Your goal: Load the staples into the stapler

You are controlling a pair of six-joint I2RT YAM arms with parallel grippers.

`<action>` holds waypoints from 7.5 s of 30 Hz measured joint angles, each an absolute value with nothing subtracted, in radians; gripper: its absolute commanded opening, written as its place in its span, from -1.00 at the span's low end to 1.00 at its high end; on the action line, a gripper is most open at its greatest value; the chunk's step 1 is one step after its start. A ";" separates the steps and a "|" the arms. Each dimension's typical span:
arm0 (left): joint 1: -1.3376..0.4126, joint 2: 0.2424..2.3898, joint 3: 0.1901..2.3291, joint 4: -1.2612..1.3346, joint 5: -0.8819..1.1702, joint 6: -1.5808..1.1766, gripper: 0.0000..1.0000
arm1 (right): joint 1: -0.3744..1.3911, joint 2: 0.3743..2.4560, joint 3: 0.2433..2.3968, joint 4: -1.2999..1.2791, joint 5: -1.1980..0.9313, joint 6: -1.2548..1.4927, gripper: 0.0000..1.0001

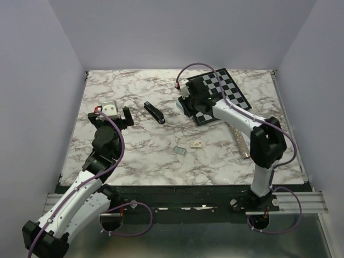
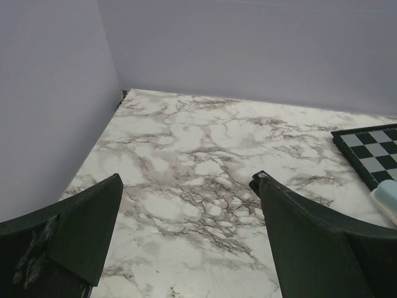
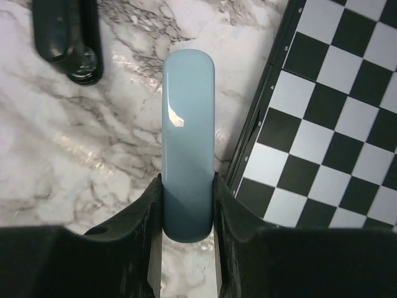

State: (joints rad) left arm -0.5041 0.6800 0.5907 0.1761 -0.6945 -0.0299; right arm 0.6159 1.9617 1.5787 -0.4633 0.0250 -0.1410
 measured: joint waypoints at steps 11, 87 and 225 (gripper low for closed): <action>-0.504 0.648 0.591 0.154 -0.531 0.014 0.98 | 0.816 1.594 1.196 -0.341 -0.025 -0.147 -0.82; -0.946 1.443 0.845 -0.436 0.339 0.693 0.21 | 0.698 0.933 0.326 0.261 0.324 0.445 1.00; -1.049 0.762 0.273 0.585 -0.418 -0.410 -1.00 | 0.286 0.900 0.265 0.628 -0.616 1.110 -0.99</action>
State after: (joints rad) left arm -1.0489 0.7616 0.2733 0.5846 -0.4175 -0.4095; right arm 0.2855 0.8997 0.2646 0.6281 -0.6155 1.1095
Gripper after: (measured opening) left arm 0.400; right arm 0.041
